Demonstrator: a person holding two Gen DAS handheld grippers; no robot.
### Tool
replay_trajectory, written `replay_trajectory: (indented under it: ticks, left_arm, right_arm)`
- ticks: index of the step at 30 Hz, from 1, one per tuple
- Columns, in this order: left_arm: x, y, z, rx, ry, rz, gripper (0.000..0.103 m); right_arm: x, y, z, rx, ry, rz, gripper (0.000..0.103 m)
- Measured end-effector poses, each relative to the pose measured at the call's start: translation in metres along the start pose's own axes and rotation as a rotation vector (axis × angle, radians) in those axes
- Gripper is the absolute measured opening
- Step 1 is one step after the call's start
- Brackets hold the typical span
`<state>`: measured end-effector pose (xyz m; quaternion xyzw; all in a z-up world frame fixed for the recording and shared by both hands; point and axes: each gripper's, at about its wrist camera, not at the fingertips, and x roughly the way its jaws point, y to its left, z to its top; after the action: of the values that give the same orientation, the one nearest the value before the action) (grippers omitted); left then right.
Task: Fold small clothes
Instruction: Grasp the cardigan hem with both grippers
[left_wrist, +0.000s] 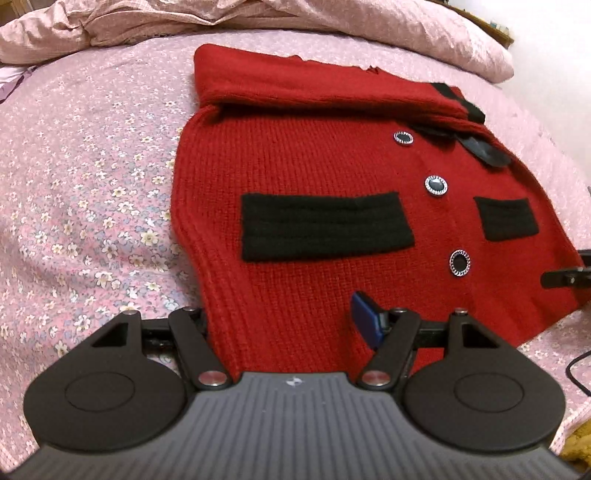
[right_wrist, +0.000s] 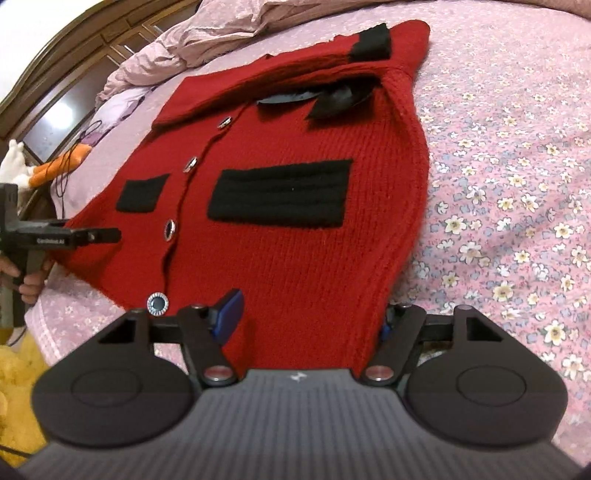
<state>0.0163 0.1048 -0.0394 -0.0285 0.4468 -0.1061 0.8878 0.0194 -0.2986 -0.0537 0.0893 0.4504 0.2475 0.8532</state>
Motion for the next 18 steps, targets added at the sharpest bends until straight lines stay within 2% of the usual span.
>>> replay_trajectory:
  ticks: [4,5,6,8,10,12,14,18]
  left_arm:
    - [0.006,-0.004,0.000,0.031,0.010,0.013,0.072]
    - [0.005,-0.004,0.000,0.031,0.009,0.013,0.071]
    - [0.005,-0.004,0.000,0.028,0.008,0.015,0.065]
    - [0.004,-0.004,0.000,0.005,0.000,0.018,0.056]
    - [0.000,0.001,-0.001,-0.031,-0.012,0.009,0.048]
    - [-0.003,0.006,-0.001,-0.073,-0.024,-0.004,0.042]
    - [-0.006,0.009,-0.002,-0.097,-0.031,-0.016,0.041]
    - [-0.002,0.005,-0.002,-0.068,-0.009,0.005,0.042]
  right_arm:
    - [0.000,-0.003,0.001,0.021,-0.008,0.000,0.060]
    - [0.000,-0.003,0.000,0.025,-0.011,0.000,0.056]
    - [0.000,-0.003,0.000,0.027,-0.013,0.000,0.052]
    - [-0.001,-0.004,-0.001,0.034,-0.014,-0.001,0.036]
    - [-0.002,-0.004,-0.003,0.042,-0.018,0.004,0.029]
    - [-0.004,-0.005,-0.003,0.053,-0.031,0.010,0.028]
    - [-0.006,-0.006,-0.004,0.071,-0.044,0.018,0.028]
    - [-0.005,-0.008,-0.005,0.086,-0.035,0.020,0.028]
